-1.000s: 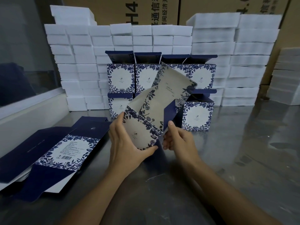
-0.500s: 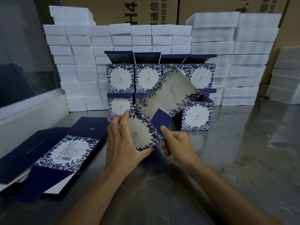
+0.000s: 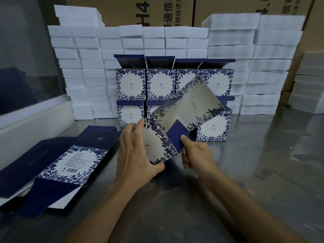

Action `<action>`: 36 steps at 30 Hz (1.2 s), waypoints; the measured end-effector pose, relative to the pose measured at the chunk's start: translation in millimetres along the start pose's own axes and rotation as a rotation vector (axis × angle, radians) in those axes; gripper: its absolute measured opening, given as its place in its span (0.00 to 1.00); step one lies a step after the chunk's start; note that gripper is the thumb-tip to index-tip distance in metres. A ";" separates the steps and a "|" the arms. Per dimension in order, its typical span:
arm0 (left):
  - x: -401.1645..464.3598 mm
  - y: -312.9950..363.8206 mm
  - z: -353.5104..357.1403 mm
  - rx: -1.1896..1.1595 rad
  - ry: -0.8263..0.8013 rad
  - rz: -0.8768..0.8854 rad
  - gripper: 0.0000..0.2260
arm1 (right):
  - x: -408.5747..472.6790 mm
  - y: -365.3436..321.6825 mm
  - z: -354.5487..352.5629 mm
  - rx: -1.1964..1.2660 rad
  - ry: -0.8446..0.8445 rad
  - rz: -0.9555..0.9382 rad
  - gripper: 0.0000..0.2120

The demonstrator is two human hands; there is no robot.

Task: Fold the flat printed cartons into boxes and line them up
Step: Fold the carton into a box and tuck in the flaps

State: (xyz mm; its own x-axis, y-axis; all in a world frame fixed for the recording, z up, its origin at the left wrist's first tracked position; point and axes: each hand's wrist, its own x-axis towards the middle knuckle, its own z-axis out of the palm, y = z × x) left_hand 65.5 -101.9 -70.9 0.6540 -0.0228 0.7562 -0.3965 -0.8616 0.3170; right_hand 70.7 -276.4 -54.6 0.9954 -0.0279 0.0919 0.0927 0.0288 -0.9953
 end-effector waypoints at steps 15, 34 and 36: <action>-0.5 0.2 -4.7 -0.159 -0.095 0.049 0.58 | 4.7 3.6 -10.6 0.117 0.163 0.030 0.27; -1.3 0.7 -2.2 -0.248 -0.057 0.019 0.57 | 6.2 7.5 -6.5 -0.003 0.184 -0.133 0.17; -1.8 0.2 -1.3 -0.251 -0.049 -0.022 0.54 | 6.7 7.3 -3.7 0.012 0.186 -0.148 0.15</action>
State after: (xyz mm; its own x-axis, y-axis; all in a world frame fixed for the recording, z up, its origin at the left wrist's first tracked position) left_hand 63.4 -101.3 -71.4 0.6923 -0.0358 0.7207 -0.5253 -0.7097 0.4694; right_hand 78.0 -280.1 -61.3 0.9491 -0.2167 0.2287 0.2391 0.0227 -0.9707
